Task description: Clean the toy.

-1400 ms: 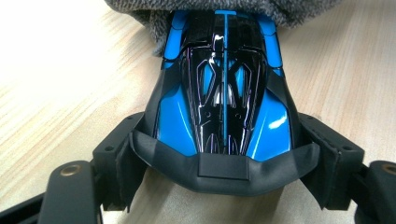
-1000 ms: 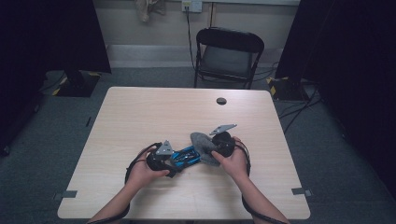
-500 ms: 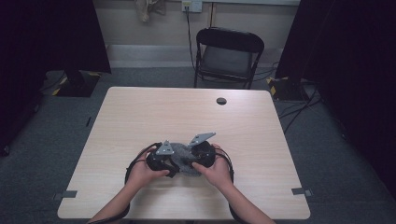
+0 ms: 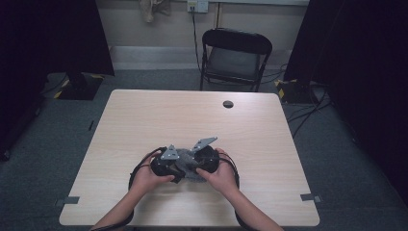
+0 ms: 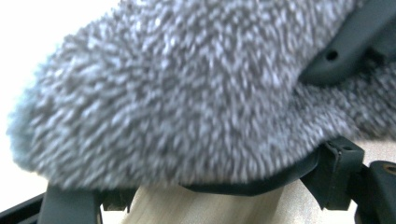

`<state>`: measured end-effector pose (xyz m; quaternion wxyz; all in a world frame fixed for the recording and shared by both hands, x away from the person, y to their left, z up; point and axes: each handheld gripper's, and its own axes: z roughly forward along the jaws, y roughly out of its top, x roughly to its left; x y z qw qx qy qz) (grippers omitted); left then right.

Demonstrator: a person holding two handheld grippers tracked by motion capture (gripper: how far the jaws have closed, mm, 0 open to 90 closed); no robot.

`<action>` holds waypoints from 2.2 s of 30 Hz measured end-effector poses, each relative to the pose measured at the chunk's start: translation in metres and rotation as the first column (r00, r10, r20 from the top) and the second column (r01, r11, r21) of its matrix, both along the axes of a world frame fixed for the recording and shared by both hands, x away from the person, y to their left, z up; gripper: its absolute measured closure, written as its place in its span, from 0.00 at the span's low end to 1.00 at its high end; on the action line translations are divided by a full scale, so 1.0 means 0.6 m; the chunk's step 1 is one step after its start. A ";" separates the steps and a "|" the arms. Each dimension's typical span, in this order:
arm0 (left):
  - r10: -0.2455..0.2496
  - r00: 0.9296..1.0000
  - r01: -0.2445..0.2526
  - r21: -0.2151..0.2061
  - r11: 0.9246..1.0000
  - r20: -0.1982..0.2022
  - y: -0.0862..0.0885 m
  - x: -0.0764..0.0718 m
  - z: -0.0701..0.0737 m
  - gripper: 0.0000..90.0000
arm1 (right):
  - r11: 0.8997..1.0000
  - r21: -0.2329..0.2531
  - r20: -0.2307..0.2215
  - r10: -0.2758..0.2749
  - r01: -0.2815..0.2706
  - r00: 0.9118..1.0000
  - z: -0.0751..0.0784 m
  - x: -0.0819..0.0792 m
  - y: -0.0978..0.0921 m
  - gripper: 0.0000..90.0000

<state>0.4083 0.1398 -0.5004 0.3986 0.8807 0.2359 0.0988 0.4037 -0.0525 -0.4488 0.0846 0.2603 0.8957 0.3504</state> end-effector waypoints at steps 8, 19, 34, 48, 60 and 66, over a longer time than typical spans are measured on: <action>0.002 1.000 -0.002 -0.001 1.000 -0.001 0.000 0.000 0.000 0.27 | 0.998 -0.011 0.007 -0.054 0.054 0.999 0.001 0.015 -0.027 0.74; 0.001 1.000 -0.001 0.000 1.000 -0.001 0.000 0.000 0.000 0.27 | 0.990 0.015 -0.040 -0.137 0.138 0.990 -0.012 0.044 -0.077 0.74; 0.001 1.000 -0.001 0.000 1.000 -0.001 0.000 0.000 0.000 0.27 | 0.977 0.047 -0.057 -0.206 0.208 0.977 -0.021 0.061 -0.114 0.73; 0.001 1.000 -0.001 -0.001 1.000 -0.001 0.000 0.000 0.000 0.27 | 0.961 -0.006 -0.036 -0.275 0.275 0.961 -0.033 0.067 -0.157 0.73; 0.002 1.000 -0.002 0.000 1.000 -0.001 0.000 0.000 0.000 0.27 | 0.987 0.067 -0.004 -0.149 0.148 0.989 0.005 0.026 -0.106 0.73; 0.002 1.000 -0.002 0.000 1.000 -0.002 0.000 0.000 0.000 0.27 | 0.995 0.072 -0.015 -0.061 0.062 0.998 0.002 0.007 -0.057 0.73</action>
